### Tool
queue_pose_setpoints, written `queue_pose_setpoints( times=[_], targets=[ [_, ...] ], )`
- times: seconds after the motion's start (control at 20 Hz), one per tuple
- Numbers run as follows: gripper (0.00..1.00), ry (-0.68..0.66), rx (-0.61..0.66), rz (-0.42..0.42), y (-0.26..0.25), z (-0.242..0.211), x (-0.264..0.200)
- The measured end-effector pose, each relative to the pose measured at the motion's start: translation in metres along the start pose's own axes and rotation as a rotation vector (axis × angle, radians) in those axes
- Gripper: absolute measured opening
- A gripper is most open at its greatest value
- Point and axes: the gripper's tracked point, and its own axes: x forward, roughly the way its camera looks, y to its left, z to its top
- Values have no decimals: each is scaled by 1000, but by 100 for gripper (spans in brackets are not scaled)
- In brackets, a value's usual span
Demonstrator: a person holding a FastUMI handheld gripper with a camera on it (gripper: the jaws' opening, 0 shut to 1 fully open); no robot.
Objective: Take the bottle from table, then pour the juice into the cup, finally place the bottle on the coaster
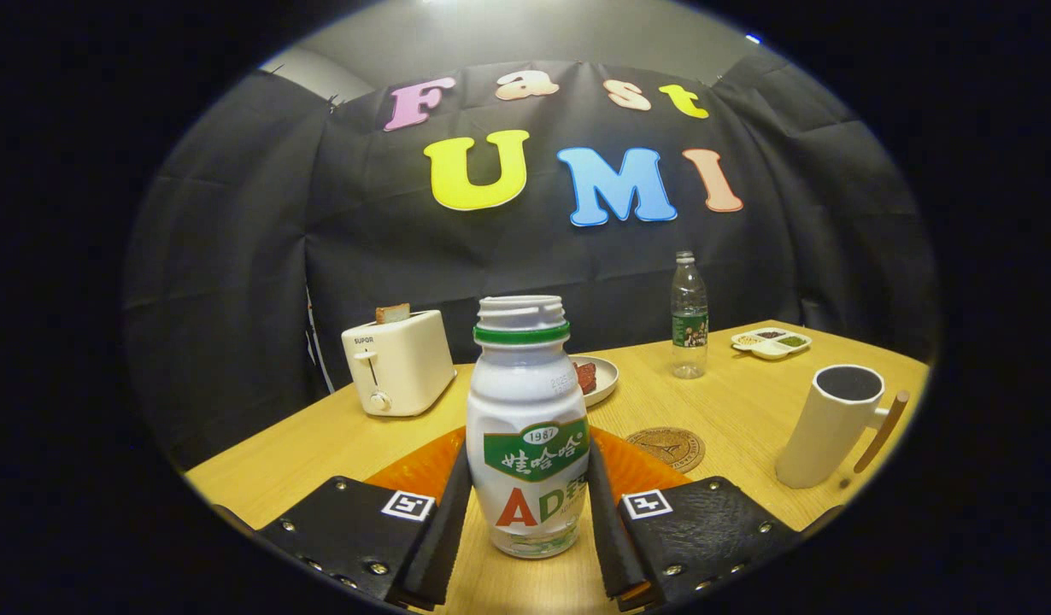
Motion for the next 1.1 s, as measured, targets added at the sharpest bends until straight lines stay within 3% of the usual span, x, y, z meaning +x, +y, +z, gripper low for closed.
queue_pose_setpoints(
  times=[0.45, 1.1],
  targets=[
    [65, -59, 357, 67, -9, 27, -5],
    [65, -109, 711, 117, -40, 57, -8]
  ],
)
